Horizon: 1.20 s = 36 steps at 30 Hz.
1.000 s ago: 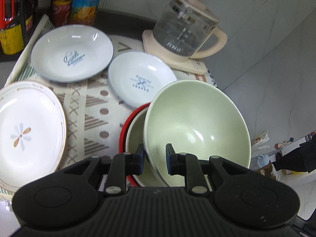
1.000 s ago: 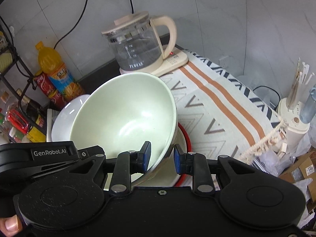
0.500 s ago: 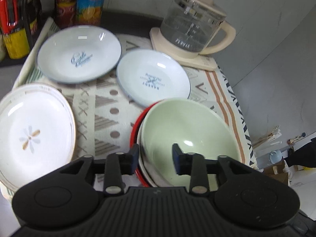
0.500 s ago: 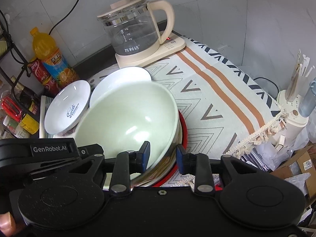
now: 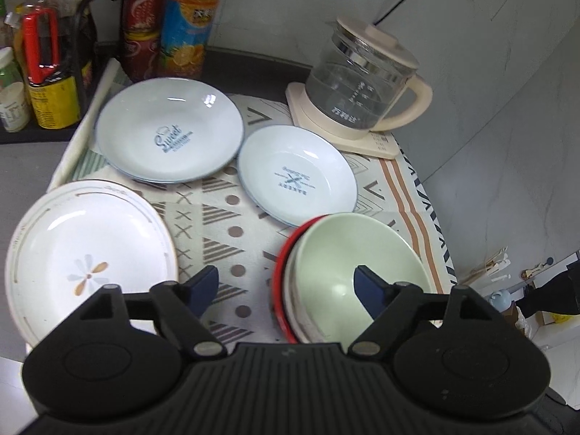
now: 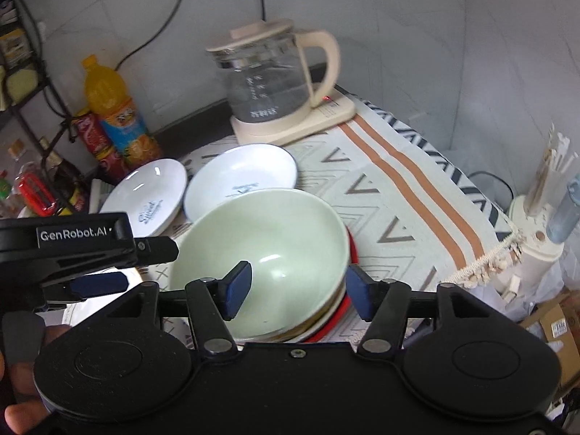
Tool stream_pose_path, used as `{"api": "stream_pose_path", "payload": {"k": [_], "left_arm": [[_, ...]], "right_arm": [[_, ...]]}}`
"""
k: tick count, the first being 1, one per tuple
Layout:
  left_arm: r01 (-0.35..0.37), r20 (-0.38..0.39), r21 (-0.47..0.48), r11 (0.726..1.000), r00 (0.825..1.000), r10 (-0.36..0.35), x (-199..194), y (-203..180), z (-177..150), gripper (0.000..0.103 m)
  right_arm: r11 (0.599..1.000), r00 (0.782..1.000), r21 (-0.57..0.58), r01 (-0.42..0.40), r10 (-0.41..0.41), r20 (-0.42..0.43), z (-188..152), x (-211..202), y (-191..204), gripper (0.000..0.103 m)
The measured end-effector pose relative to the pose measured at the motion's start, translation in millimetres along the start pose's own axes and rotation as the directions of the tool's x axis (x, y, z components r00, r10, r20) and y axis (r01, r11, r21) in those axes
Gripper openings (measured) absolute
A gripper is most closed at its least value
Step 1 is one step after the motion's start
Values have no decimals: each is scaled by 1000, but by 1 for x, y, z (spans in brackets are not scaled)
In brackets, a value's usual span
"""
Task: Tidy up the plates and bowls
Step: 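Open the right tool and release the small green bowl, then move the right tool back toward the white plates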
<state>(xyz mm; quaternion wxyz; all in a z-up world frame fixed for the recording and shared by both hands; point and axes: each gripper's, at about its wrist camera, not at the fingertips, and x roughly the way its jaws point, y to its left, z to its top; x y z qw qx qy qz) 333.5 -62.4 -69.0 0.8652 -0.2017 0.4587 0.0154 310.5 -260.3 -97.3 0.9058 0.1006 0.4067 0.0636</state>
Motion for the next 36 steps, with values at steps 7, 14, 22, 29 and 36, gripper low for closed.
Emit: {"api": "stream_pose_path", "payload": {"k": [7, 14, 22, 29, 36], "left_arm": [[-32, 28, -16, 999, 999, 32, -18, 31, -2, 83], [-86, 44, -41, 995, 995, 87, -30, 60, -5, 84], [-149, 46, -75, 986, 987, 153, -39, 90, -11, 86], [-203, 44, -135, 970, 977, 210, -47, 121, -12, 87], [-249, 43, -181, 951, 965, 260, -51, 150, -5, 87]], "right_arm": [[999, 999, -38, -32, 32, -8, -12, -1, 16, 57], [994, 997, -70, -79, 78, -18, -16, -2, 38, 57], [984, 990, -108, -139, 136, -35, -17, 1, 67, 68], [967, 980, -157, -199, 193, -55, -17, 6, 94, 75], [949, 966, -185, -257, 246, -83, -13, 21, 124, 75]]}}
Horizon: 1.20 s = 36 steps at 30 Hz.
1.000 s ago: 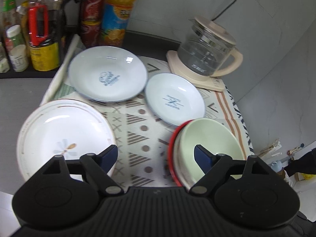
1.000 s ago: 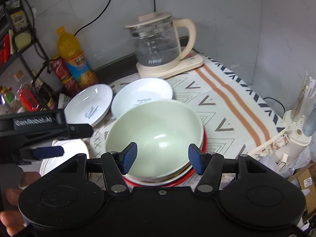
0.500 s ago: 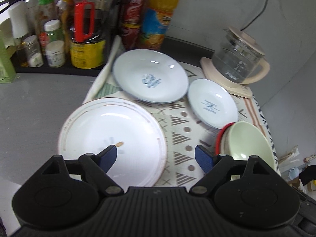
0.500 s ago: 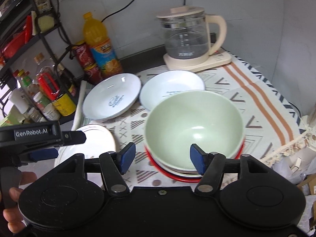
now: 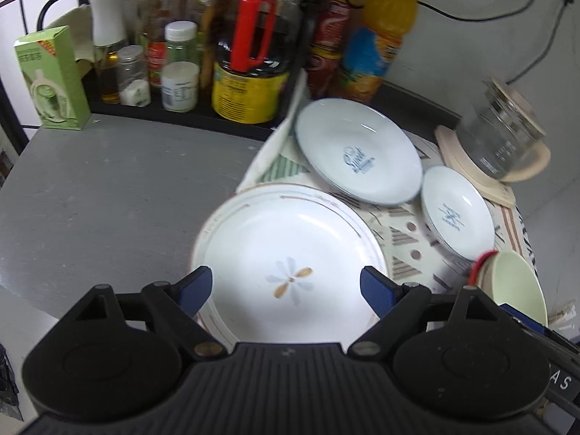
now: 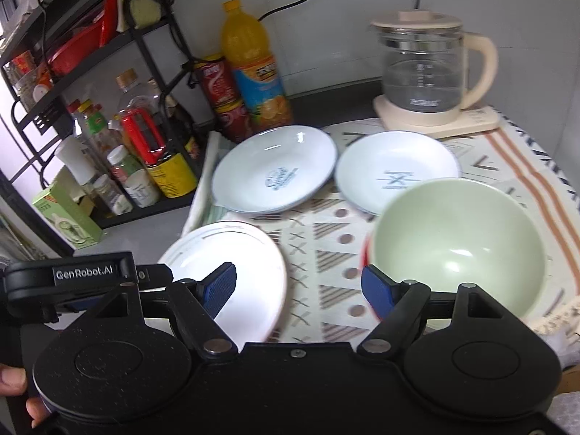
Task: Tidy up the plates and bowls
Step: 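Move the right tool back toward the white plates, then close the left and right tools on the rim of the white 'Sweet' plate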
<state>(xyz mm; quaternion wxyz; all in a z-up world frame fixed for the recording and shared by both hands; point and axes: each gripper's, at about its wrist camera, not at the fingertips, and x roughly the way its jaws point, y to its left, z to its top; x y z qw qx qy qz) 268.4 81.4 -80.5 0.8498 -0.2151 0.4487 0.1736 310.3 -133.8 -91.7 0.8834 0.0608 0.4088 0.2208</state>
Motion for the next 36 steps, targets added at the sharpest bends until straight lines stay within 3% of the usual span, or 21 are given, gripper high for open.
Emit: {"api": "stream_pose_path", "payload": {"k": [9, 21, 25, 36], "left_arm": [[8, 15, -57, 998, 1000, -8, 22, 15, 32, 87], [84, 30, -120, 989, 996, -81, 75, -4, 78, 83], [91, 10, -137, 986, 996, -90, 101, -9, 89, 76], [70, -63, -173, 982, 995, -82, 164, -21, 108, 55]], "right_arm": [[999, 999, 7, -35, 35, -19, 19, 32, 10, 75], [993, 998, 113, -17, 25, -66, 62, 89, -9, 65], [989, 995, 150, 2, 13, -99, 72, 115, -16, 59], [981, 976, 189, 48, -6, -215, 84, 182, -20, 54]]}}
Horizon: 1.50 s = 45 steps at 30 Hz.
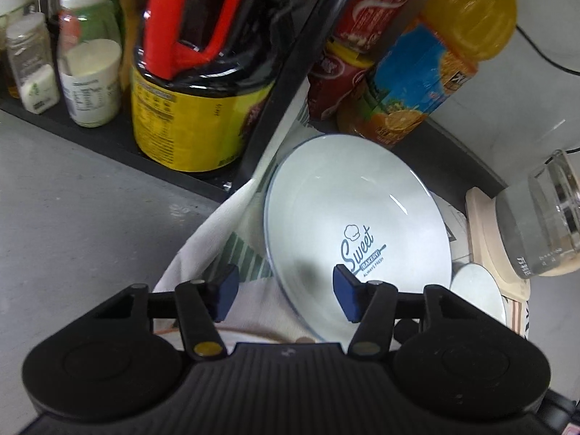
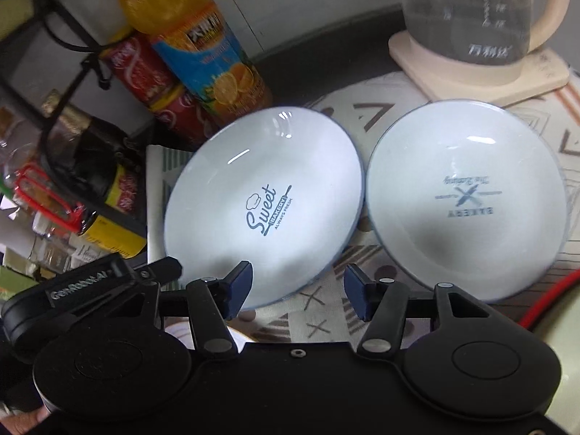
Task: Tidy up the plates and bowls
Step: 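Close the left and right tools on the rim of the white 'Sweet' plate, then lift the 'Sweet' plate with both tools and lower it onto the flower plate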
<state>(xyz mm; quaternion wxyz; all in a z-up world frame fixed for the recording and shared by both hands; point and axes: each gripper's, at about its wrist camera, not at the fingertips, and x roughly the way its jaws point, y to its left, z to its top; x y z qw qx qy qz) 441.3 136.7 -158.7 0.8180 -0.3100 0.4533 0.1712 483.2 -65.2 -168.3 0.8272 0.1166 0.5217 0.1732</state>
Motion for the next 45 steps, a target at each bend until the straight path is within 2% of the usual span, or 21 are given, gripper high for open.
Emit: {"api": "stream_pose_path", "payload": {"k": [7, 11, 15, 20, 21, 22, 24, 27, 29, 33, 45], "left_arm": [[-6, -30, -10, 1000, 1000, 6, 25, -6, 10, 41], [-30, -32, -13, 999, 999, 29, 34, -10, 11, 40], [-46, -32, -20, 999, 998, 45, 41, -11, 10, 36], [-67, -6, -37, 997, 998, 67, 45, -12, 7, 26], [-73, -5, -43, 996, 997, 73, 44, -11, 7, 20], [-69, -7, -51, 996, 998, 69, 44, -9, 7, 17], [-32, 6, -60, 998, 999, 32, 37, -4, 6, 14], [-27, 63, -20, 999, 998, 28, 22, -7, 5, 10], [-22, 72, -26, 999, 997, 24, 15, -6, 4, 10], [-14, 67, -30, 999, 998, 16, 4, -3, 0, 10], [12, 94, -34, 999, 996, -9, -32, 7, -29, 10]], "right_arm": [[999, 998, 29, 39, -38, -56, 12, 32, -2, 46], [998, 997, 47, 48, -45, -64, 14, 42, -8, 43], [996, 996, 64, 54, -49, -69, 13, 51, -14, 35], [996, 998, 63, 60, -58, -25, 8, 51, -15, 34], [996, 998, 59, 63, -63, -11, 7, 51, -15, 31], [996, 997, 52, 77, -77, 0, 6, 51, -16, 23], [995, 996, 41, 87, -87, 11, 5, 49, -16, 21], [988, 984, -60, 141, -134, 114, 1, 35, 0, 17], [987, 980, -83, 135, -121, 156, 0, 26, 6, 15], [993, 985, -58, 102, -92, 143, 0, 21, 2, 15], [993, 981, -79, 85, -70, 183, -27, -14, 4, 15]]}}
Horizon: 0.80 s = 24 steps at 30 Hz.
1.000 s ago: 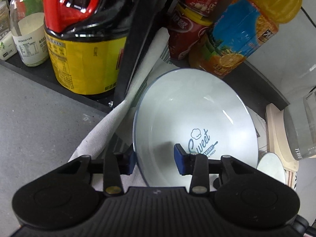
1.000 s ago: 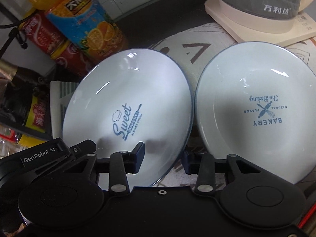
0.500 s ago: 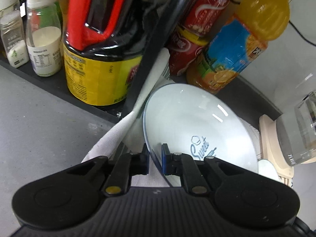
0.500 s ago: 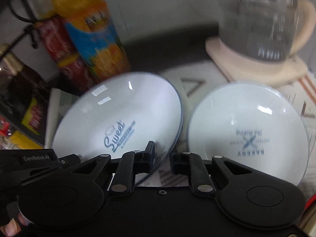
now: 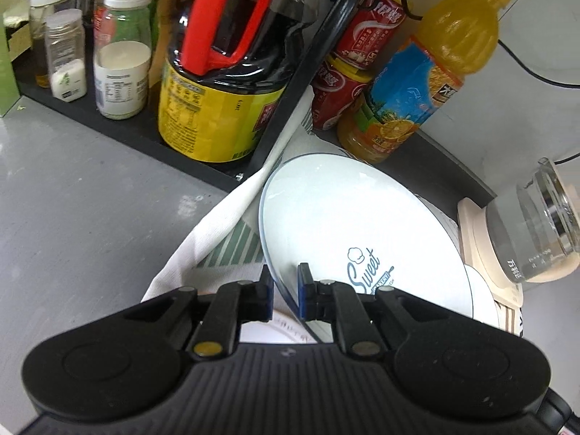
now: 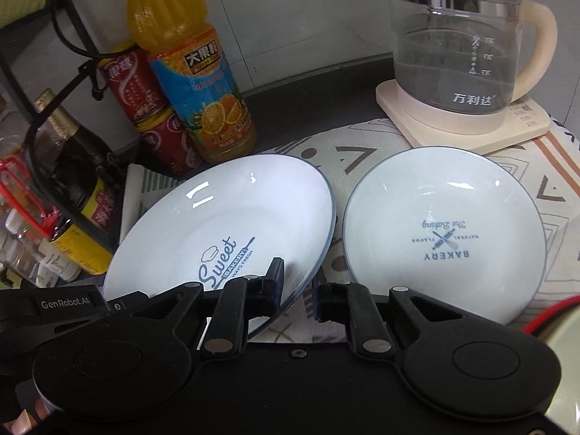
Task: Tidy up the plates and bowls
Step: 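Lift the 'Sweet' plate with both tools and lower it onto the flower plate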
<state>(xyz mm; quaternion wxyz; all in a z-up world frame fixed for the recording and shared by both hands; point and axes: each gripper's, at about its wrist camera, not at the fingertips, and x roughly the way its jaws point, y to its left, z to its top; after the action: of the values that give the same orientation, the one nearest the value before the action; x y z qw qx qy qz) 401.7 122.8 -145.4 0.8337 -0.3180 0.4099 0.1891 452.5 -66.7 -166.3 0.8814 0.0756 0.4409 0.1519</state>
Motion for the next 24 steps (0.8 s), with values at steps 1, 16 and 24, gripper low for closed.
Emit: {"api": "stream_pose_path", "payload": {"k": [1, 16, 24], "left_arm": [[1, 7, 1, 1000, 1000, -1, -5, 1, -2, 10], [20, 70, 5, 1000, 997, -20, -68, 24, -43, 11], [10, 70, -15, 1000, 998, -9, -90, 45, -68, 11]], "right_arm": [[1000, 1000, -4, 1, -1, 4, -2, -3, 1, 15], [999, 999, -37, -19, 20, 48, -39, -61, 16, 15], [998, 999, -56, -33, 36, 39, -67, -81, 21, 15]]}}
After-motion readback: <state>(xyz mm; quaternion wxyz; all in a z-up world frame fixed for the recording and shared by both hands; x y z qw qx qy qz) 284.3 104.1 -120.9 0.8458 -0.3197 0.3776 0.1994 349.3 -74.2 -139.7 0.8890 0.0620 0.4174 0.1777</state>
